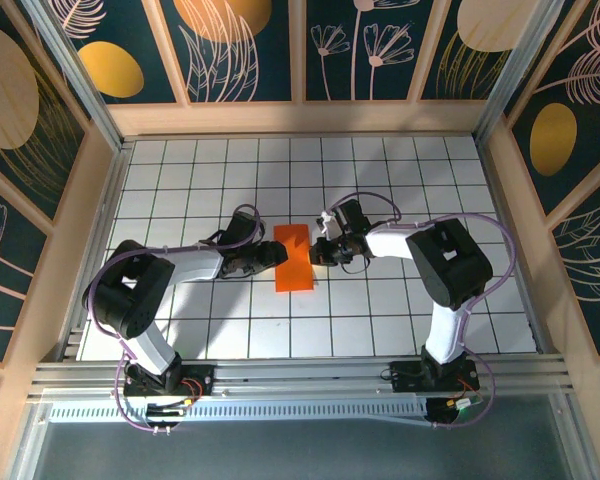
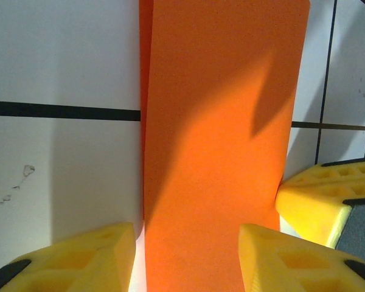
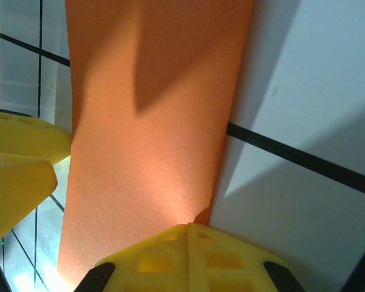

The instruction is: Fold a paper plane with a square sheet of paper (fold left side to right side)

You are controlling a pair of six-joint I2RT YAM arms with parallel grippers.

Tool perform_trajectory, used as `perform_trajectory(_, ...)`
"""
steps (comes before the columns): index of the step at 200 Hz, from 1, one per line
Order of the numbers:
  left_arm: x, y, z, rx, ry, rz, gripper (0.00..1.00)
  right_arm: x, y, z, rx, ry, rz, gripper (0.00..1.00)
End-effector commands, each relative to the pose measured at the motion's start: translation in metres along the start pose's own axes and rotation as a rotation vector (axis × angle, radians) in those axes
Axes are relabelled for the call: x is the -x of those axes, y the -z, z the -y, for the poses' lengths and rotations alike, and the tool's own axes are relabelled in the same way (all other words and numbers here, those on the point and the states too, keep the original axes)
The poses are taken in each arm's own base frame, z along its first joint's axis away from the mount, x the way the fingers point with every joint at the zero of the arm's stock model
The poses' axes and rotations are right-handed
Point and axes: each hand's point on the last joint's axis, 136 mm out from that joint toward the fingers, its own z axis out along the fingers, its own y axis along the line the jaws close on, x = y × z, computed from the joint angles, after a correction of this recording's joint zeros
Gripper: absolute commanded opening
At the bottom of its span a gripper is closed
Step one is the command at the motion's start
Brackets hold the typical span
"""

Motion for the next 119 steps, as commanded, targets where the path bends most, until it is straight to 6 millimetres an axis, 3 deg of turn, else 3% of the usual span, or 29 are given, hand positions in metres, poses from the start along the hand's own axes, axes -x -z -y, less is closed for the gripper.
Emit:
perform_trajectory(1, -0.007, -0.003, -0.010, 0.049, -0.005, -0.027, 0.48, -0.011, 0.004, 0.034, -0.128, -0.043, -0.026, 0.00)
perform_trajectory(57, -0.010, -0.004, 0.016, -0.082, -0.004, -0.047, 0.43, -0.010, 0.002, 0.034, -0.115, -0.046, -0.027, 0.00)
perform_trajectory(119, -0.011, -0.012, 0.012, -0.075, 0.014, -0.056, 0.42, -0.009, 0.003, 0.032, -0.109, -0.045, -0.023, 0.00)
